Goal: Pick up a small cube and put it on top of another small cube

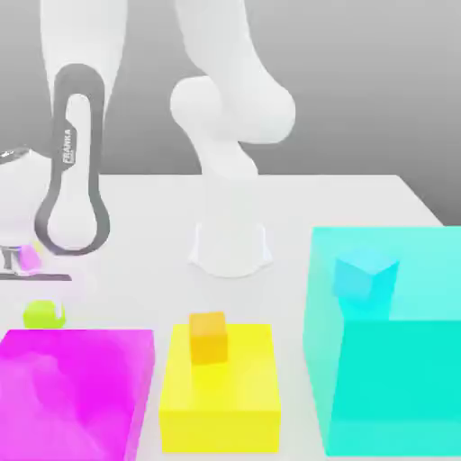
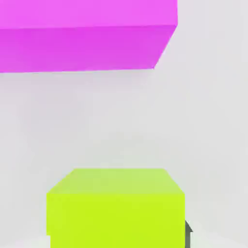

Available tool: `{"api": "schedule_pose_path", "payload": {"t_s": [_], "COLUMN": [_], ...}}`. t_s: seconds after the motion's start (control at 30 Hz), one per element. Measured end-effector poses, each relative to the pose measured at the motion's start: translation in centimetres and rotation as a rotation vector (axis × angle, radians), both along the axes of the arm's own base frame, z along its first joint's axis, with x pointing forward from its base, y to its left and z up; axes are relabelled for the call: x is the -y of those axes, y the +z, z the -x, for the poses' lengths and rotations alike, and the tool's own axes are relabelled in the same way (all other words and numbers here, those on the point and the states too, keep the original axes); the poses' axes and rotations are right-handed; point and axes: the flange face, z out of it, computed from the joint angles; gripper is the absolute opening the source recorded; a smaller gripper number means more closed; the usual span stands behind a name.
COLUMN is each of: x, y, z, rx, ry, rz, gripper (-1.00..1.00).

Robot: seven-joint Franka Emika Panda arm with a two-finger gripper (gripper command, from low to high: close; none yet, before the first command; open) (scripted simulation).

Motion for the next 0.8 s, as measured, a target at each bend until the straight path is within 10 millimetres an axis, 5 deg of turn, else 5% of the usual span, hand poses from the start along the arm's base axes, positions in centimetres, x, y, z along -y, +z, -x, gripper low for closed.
{"api": "schedule_pose_path", "payload": {"t_s": [0.17, 0.23, 0.53, 0.8], "x": [0.0, 0.6, 2.6, 0.3], "y": [4.8, 5.9, 10.5, 15.7], "z": [-0.1, -1.8, -14.0, -25.3], "rx": [0.001, 0.001, 0.0, 0.0], "ry": [0.003, 0.084, 0.614, 1.109], "rz": [-0.001, -0.002, -0.004, -0.003], "gripper": [-1.0, -1.0, -1.0, -1.0]}}
